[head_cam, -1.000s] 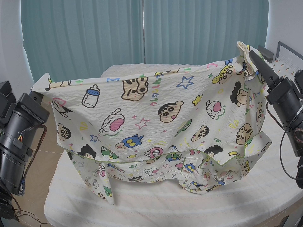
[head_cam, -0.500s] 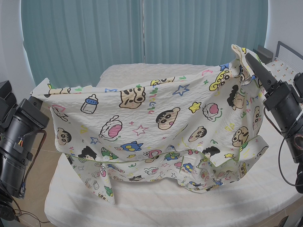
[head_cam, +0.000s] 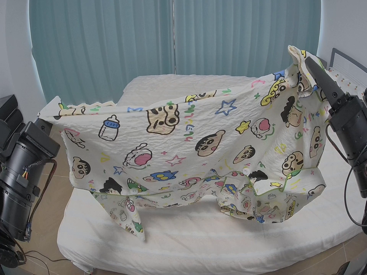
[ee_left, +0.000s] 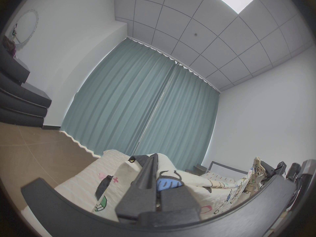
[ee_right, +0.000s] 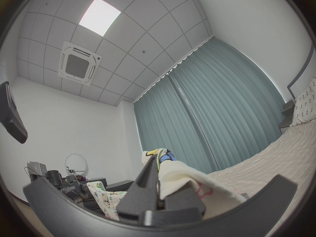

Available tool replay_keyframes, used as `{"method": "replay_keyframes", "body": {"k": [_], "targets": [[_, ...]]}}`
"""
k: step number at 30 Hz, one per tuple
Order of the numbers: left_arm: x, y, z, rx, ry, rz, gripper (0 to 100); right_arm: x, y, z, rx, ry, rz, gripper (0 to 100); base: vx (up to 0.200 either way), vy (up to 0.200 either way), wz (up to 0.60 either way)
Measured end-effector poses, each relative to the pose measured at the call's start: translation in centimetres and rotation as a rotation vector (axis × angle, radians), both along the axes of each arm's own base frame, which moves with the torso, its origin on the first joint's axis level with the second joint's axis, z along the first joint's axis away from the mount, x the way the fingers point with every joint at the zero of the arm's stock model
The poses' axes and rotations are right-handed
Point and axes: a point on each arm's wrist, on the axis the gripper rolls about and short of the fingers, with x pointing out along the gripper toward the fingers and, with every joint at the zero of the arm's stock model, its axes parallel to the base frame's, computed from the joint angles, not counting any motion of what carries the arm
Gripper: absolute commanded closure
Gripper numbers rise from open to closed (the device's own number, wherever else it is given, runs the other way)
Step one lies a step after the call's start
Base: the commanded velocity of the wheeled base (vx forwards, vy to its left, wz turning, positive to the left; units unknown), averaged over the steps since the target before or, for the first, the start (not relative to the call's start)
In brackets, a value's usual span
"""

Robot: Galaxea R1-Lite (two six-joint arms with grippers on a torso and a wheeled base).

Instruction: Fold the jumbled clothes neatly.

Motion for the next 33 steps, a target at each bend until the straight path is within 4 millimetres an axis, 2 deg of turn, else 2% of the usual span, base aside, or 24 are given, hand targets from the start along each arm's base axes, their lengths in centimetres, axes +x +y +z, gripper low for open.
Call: {"method": "replay_keyframes", "body": {"k": [7,33], "targets": [[-0.03,-0.1,0.11,-0.034,0.001,-0.019,100,-0.42,-0.17,0.32,-0.006,-0.024,-0.011,100,0.0,0.0,0.0],[-0.02,-0.2,-0.13,-0.024,0.009,-0.023,100,-0.94,-0.12,0.5,-0.001,-0.032,0.007,100,0.0,-0.2,0.0]]}}
